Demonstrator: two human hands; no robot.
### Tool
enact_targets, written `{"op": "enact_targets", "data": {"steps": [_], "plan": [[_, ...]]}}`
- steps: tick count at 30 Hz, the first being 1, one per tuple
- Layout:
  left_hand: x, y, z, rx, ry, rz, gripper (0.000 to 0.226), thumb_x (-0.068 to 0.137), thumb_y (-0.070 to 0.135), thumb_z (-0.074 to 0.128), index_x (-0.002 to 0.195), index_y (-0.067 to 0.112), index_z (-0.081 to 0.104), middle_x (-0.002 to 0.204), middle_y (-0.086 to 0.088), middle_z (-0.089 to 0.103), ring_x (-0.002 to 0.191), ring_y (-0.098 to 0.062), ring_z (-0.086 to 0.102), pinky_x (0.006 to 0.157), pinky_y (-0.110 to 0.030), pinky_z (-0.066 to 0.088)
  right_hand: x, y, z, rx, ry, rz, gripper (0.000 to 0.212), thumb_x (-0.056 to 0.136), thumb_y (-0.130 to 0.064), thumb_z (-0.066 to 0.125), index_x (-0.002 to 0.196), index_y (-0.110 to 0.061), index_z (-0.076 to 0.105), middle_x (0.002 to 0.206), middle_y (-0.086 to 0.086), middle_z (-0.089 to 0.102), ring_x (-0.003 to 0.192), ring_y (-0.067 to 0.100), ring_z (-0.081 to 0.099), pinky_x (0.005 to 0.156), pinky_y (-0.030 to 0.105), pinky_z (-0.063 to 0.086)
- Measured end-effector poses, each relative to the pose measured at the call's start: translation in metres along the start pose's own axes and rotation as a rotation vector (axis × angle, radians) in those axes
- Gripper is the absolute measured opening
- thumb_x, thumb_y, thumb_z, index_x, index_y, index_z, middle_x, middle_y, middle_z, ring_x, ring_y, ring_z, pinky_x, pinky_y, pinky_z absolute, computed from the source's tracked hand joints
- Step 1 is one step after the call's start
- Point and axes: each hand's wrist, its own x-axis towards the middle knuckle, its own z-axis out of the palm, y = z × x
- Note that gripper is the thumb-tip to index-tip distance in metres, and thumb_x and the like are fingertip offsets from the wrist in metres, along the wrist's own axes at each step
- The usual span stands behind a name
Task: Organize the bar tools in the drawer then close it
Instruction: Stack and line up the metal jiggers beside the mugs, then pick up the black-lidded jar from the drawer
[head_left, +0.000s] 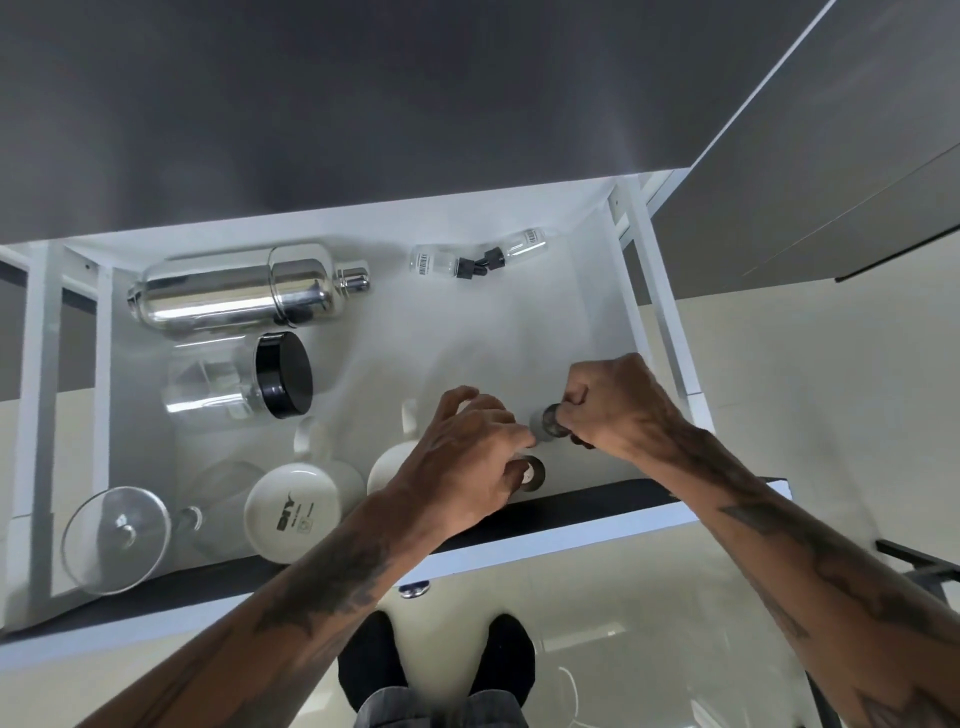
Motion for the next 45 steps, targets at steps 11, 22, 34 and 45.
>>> {"op": "enact_targets", "data": {"steps": [11, 22, 34, 45], "plan": [[-0.04, -0.032, -0.04, -0.052, 0.281, -0.102, 0.016, 0.081, 0.011, 0.074, 0.098, 0.013, 0.076, 0.093, 0.0, 0.074, 0.094, -0.02, 0.065, 0.083, -0.04, 0.055, 0.012, -0.02, 0.0, 0.043, -0.104, -0.038, 0.024, 0.089, -0.029, 0.067, 0.109, -0.016, 0.069, 0.104, 0.004, 0.074, 0.084, 0.017, 0.071, 0.079, 0.032, 0.06], [0.113, -0.112, -0.047, 0.455, 0.028, -0.15, 0.033, 0.088, 0.003, 0.057, 0.121, 0.006, 0.06, 0.12, -0.014, 0.057, 0.11, -0.031, 0.053, 0.072, -0.038, 0.043, 0.157, -0.035, 0.005, -0.529, 0.243, -0.356, 0.039, 0.087, -0.002, 0.055, 0.126, -0.008, 0.056, 0.128, 0.017, 0.048, 0.115, 0.036, 0.047, 0.086, 0.044, 0.049], [0.042, -0.065, -0.041, -0.386, 0.02, -0.244, 0.027, 0.081, 0.018, 0.077, 0.107, 0.019, 0.07, 0.106, 0.0, 0.074, 0.102, -0.01, 0.067, 0.092, -0.027, 0.055, 0.036, 0.005, 0.018, 0.464, -0.036, -0.296, 0.031, 0.079, -0.016, 0.08, 0.107, -0.025, 0.07, 0.096, -0.018, 0.07, 0.091, -0.009, 0.068, 0.083, 0.008, 0.053], [0.029, -0.067, -0.038, -0.221, -0.323, -0.277, 0.033, 0.079, 0.022, 0.08, 0.107, 0.031, 0.067, 0.119, 0.007, 0.072, 0.11, -0.01, 0.066, 0.093, -0.035, 0.053, 0.047, 0.006, 0.03, 0.162, -0.202, -0.605, 0.03, 0.08, -0.003, 0.076, 0.107, -0.014, 0.07, 0.097, -0.004, 0.07, 0.089, 0.009, 0.071, 0.085, 0.026, 0.059]]}}
